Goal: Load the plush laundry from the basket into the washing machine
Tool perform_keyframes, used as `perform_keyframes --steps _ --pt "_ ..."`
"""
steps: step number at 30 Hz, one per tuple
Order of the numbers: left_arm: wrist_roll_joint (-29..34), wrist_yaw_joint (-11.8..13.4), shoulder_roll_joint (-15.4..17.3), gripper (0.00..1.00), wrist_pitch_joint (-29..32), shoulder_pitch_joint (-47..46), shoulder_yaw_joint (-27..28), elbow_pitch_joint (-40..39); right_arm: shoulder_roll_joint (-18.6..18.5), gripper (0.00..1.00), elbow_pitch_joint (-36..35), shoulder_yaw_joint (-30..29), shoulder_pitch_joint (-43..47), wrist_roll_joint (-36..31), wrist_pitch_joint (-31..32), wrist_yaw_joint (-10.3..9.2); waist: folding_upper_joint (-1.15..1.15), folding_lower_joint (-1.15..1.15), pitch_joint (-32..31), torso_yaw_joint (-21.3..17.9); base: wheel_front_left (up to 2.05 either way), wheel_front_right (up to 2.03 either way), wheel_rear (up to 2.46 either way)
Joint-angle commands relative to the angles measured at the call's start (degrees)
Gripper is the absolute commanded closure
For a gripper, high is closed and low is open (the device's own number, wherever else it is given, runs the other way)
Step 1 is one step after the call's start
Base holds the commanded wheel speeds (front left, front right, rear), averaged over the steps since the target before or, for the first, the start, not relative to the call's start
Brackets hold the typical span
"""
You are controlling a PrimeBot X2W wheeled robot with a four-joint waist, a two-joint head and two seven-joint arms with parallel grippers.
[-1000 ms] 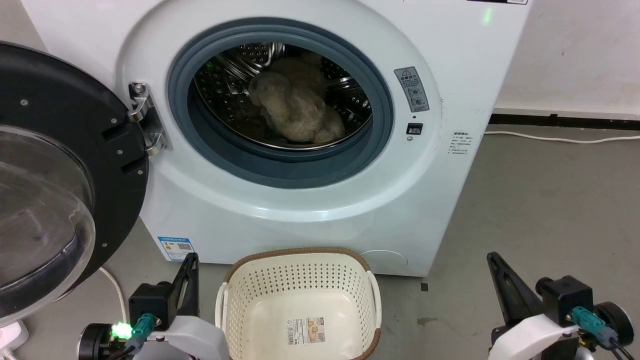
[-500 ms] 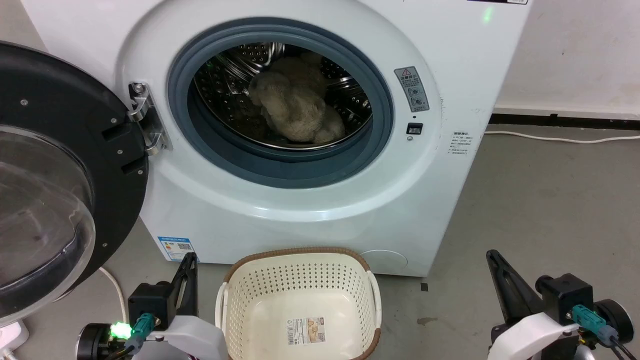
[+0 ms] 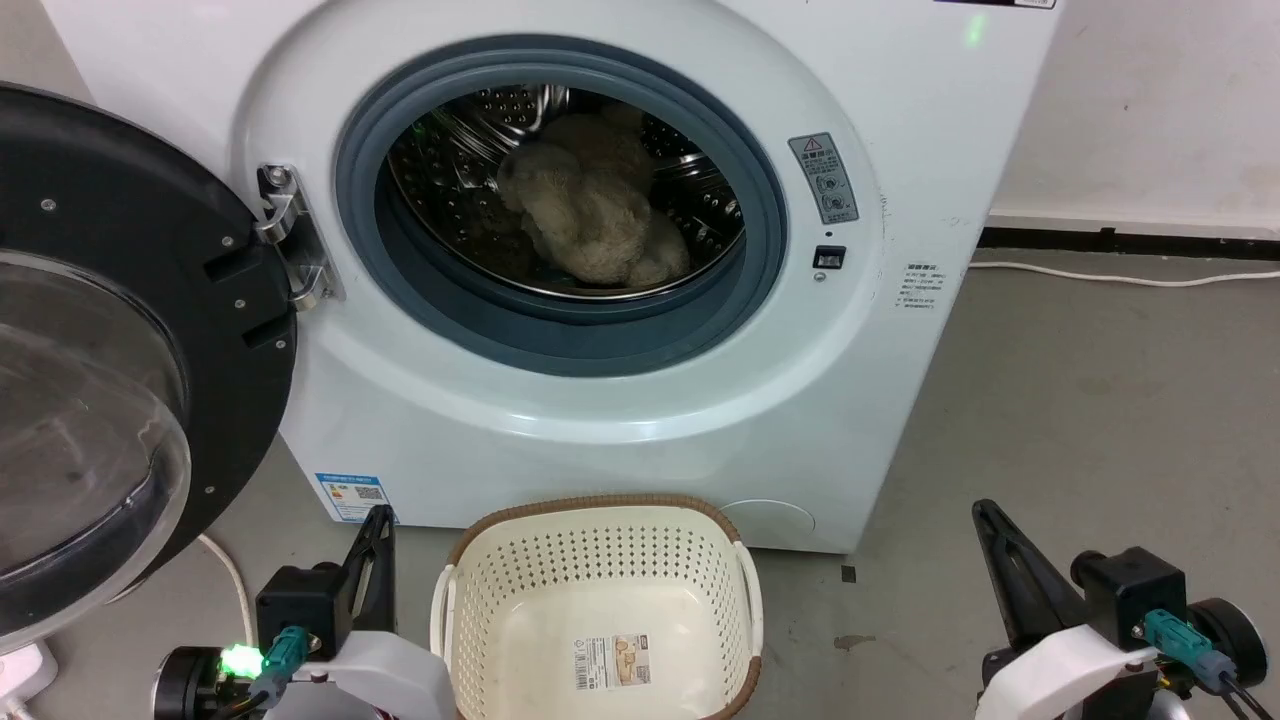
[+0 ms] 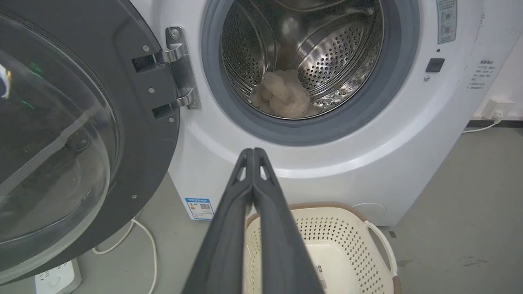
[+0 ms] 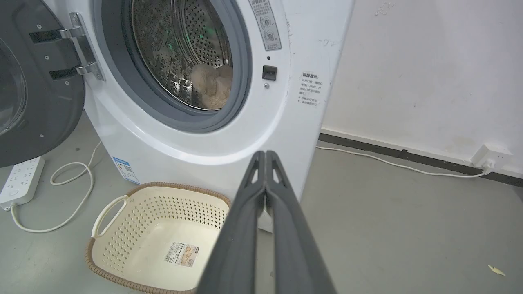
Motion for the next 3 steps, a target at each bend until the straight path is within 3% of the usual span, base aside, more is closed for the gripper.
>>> perform_keyframes --steps 1,3 --pt "0.09 -0.25 -0.05 1.0 0.02 -0.88 0.14 -0.28 -0.01 1.0 -0.28 -0.02 -0.65 -0.43 0.08 -0.04 0.0 -0.01 0.0 0.0 0.0 0.0 0.0" --pt "0.09 -0.25 -0.05 1.0 0.02 -0.88 0.14 -0.28 -0.01 1.0 -0.28 -0.02 -0.65 -0.43 0.08 -0.04 0.0 -0.01 0.0 0.0 0.0 0.0 0.0"
